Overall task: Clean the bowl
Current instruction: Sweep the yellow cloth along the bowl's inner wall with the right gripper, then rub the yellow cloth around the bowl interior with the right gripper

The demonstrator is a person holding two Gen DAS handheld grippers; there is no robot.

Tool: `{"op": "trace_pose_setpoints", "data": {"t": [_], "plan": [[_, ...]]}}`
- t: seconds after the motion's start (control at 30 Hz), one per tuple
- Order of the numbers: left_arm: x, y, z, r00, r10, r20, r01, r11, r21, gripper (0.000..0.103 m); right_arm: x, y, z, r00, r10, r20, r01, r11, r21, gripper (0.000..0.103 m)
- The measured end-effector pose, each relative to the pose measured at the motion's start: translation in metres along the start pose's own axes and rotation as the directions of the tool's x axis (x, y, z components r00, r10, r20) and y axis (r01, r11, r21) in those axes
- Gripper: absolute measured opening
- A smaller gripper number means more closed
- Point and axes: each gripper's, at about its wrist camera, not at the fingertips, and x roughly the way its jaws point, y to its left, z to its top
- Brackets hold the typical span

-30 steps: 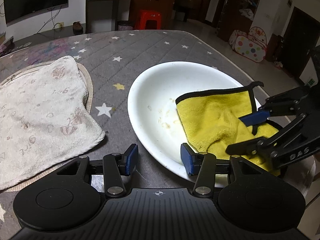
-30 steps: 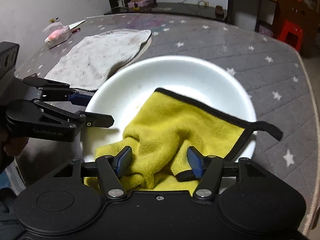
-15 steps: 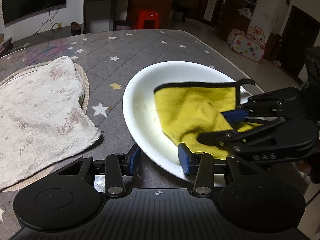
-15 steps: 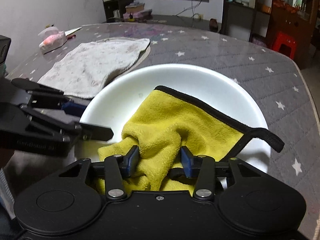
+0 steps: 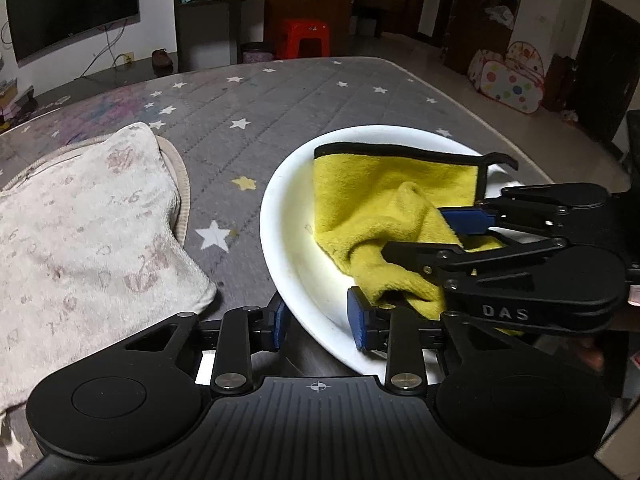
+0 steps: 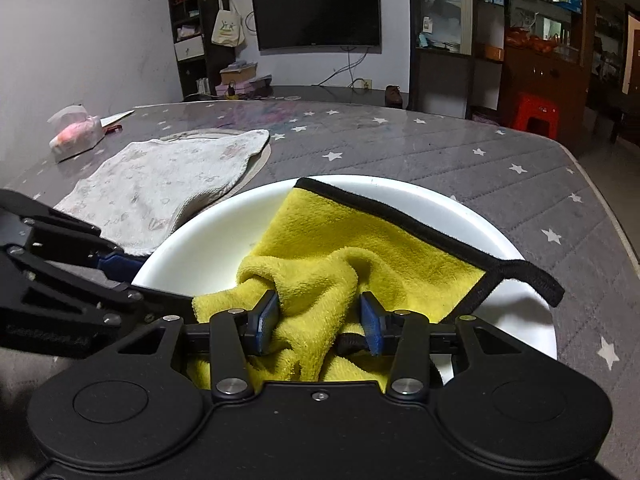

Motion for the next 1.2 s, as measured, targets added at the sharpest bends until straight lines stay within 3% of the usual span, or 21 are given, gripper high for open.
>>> {"op": "trace_pose_setpoints", "data": {"t": [0.33, 0.53, 0.87, 1.2], "plan": [[0.017, 0.019, 0.021, 0.999, 0.046, 0.012, -0.045, 0.998, -0.036, 0.032, 0.022, -0.010, 0.018, 0.999, -0.034, 0.009, 0.034, 0.999, 0.012, 0.047], [0.036, 0.026, 0.040, 0.994, 0.110, 0.022, -0.109, 0.992, -0.062, 0.035, 0.036, -0.018, 0.031, 0.998, -0.062, -0.004, 0.062, 0.998, 0.025, 0.047], [0.040, 0.029, 0.046, 0.991, 0.132, 0.017, -0.129, 0.986, -0.104, 0.036, 0.059, -0.030, 0.053, 0.994, -0.107, -0.027, 0.108, 0.993, 0.045, 0.044], [0.037, 0.022, 0.043, 0.987, 0.158, 0.025, -0.155, 0.984, -0.088, 0.038, 0.038, -0.023, 0.033, 0.991, -0.124, -0.048, 0.126, 0.991, 0.053, 0.038]]}}
